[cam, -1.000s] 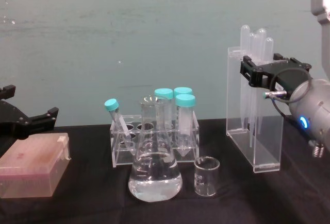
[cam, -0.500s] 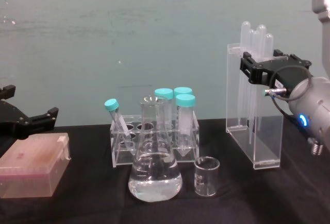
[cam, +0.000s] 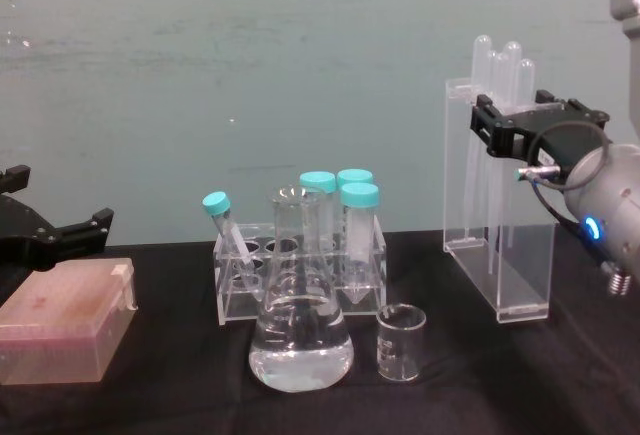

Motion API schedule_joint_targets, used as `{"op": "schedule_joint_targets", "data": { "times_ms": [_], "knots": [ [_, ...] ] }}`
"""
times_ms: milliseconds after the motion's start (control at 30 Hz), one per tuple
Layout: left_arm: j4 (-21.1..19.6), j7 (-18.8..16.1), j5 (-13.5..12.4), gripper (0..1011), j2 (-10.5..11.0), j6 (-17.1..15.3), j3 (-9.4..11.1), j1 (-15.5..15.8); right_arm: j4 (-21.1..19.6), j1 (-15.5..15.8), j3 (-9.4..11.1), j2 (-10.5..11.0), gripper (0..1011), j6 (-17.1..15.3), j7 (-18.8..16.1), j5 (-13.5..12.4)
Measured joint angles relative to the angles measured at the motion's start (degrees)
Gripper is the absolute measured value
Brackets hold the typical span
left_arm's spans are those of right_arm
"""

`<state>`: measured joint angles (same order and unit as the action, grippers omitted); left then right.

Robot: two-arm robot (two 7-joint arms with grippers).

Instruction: Place the experimental apparatus aside using one hand.

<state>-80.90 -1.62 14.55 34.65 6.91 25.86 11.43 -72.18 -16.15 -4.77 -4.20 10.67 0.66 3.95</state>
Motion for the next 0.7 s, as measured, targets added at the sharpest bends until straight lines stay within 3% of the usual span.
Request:
{"op": "schedule_joint_targets", "data": {
  "times_ms": [700],
  "knots": [
    [0.00, 0.00, 0.00, 1000, 0.00, 0.00, 0.00, 0.00, -0.85, -0.34, 1.01, 1.18, 609, 0.04, -0.10, 0.18]
  ]
}}
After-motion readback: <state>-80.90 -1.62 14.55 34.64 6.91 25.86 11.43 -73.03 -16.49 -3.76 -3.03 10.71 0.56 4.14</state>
